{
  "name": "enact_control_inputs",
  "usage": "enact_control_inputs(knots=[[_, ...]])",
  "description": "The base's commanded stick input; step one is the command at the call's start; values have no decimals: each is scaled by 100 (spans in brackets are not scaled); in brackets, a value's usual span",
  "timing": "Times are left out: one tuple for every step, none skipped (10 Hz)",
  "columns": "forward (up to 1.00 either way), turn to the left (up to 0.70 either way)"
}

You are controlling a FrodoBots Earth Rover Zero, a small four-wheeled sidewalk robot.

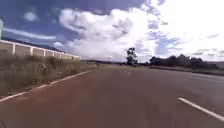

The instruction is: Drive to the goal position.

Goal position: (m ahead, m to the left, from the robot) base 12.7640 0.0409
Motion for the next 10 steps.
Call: enact_control_inputs(knots=[[100,0],[100,0],[100,0],[100,0],[100,0],[100,0],[100,0],[100,0],[100,0],[100,0]])
